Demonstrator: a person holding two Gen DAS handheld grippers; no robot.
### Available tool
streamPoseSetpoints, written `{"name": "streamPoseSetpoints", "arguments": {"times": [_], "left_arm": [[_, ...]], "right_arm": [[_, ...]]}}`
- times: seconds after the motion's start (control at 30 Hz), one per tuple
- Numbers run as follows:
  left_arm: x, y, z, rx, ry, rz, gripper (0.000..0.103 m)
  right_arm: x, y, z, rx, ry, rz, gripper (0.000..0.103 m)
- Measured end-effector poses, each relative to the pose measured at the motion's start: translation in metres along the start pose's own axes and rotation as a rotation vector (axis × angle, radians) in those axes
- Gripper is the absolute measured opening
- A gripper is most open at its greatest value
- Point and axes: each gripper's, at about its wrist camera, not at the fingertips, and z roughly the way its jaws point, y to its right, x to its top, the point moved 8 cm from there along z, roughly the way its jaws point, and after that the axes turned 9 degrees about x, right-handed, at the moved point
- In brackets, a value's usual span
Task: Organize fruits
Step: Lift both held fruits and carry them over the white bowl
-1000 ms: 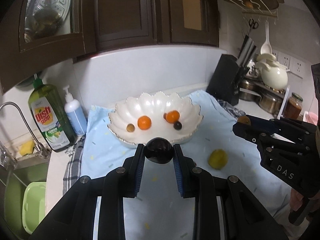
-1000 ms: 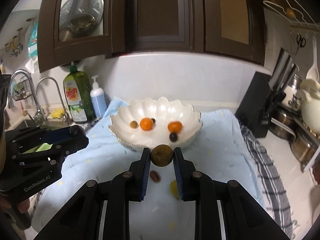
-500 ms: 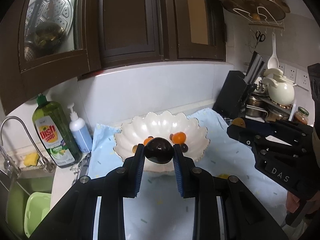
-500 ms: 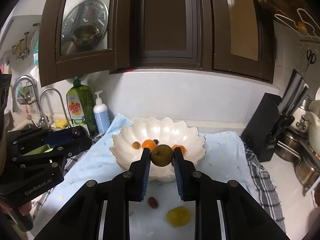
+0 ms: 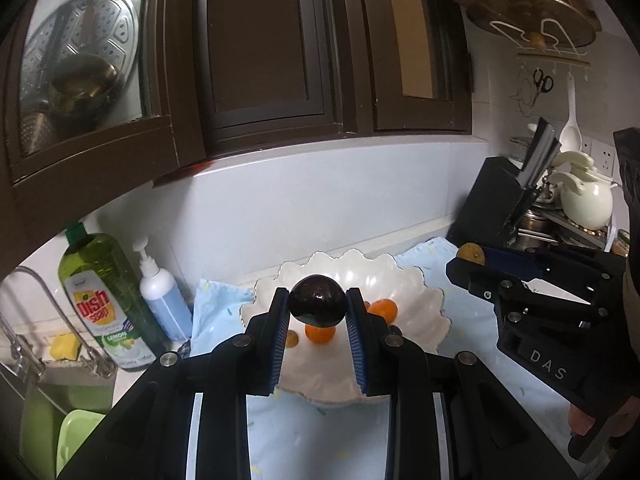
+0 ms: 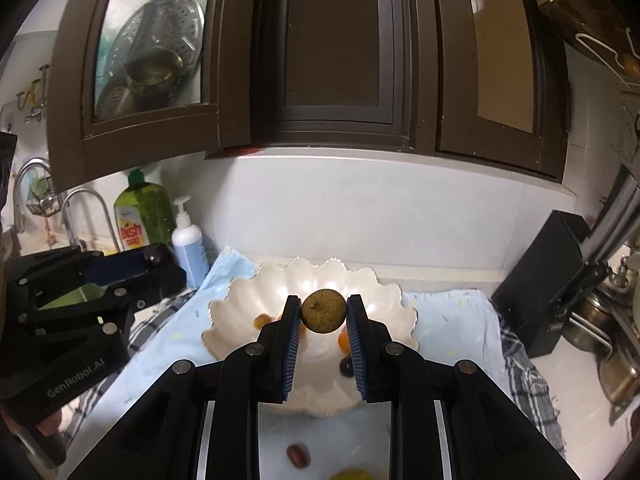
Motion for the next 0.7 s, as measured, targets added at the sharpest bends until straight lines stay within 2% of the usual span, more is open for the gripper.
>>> {"name": "streamPoseSetpoints", "arguments": {"times": [0.2,0.33,0.7], "left_arm": [[0.011,-0.005,0.035,0.012,-0.031,-0.010,0.028],[0.016,-0.006,0.058,-0.005,-0.067,-0.023,0.028],[0.023,-0.004,0.124,-0.008,-0.148,-0.033,0.028]], "right_arm": [[0.017,0.011,0.023,-0.030,0.003,-0.007,0.025],[0.024,0.022,0.041,-0.045,-0.010,-0.006,0.025],[0.026,0.048,0.101,-0.069,-0.097,0.000,0.025]]}}
